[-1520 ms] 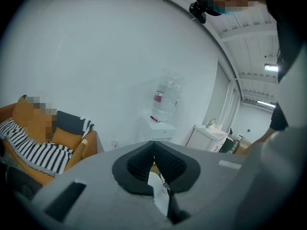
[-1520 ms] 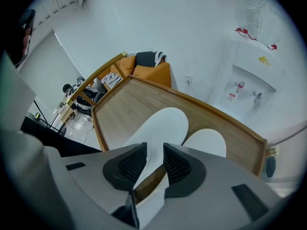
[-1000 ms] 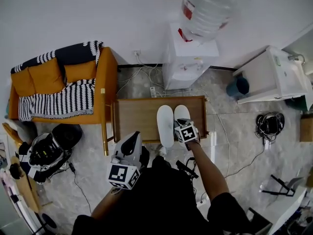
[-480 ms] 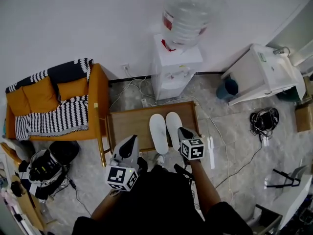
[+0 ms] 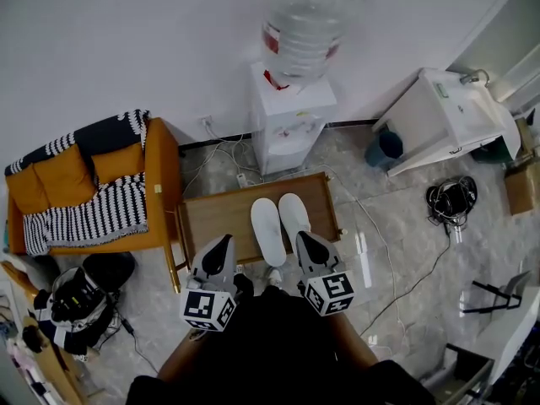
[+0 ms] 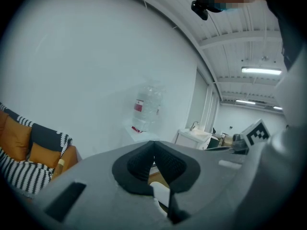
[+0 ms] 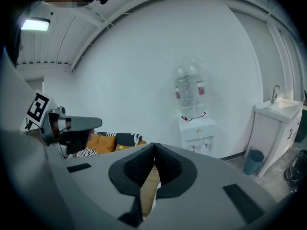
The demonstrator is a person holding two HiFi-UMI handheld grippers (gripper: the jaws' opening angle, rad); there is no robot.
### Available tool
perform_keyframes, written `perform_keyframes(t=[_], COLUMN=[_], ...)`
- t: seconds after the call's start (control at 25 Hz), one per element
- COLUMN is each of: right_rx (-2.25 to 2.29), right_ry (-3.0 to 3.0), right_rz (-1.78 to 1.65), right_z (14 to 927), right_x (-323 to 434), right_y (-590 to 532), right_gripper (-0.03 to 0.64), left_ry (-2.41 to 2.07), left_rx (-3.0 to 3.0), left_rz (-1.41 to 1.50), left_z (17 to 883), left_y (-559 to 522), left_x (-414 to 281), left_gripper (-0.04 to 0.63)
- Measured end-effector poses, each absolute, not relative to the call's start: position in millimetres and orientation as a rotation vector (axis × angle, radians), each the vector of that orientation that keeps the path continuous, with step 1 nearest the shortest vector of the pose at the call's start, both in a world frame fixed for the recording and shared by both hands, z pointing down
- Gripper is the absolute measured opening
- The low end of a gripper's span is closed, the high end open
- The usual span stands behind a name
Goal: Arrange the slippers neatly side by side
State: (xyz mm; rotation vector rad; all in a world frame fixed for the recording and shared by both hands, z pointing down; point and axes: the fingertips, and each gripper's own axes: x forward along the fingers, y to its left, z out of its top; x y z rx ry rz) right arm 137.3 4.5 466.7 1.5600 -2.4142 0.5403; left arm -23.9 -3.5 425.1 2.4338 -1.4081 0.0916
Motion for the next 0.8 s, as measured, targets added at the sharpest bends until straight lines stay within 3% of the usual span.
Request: perform_keyframes(t=[0.8], right_rx=[1.609], right_ry=[-2.38], right_rz=[0.621], right_z=[471], right_x=[134], right_y=[27], right_gripper=[0.011], left_ry=[-1.416], left_rx=[2.43], left_rz=[0.1], left_z=[429], left_y=[-1], left_x=[-27], left_gripper=[0.012])
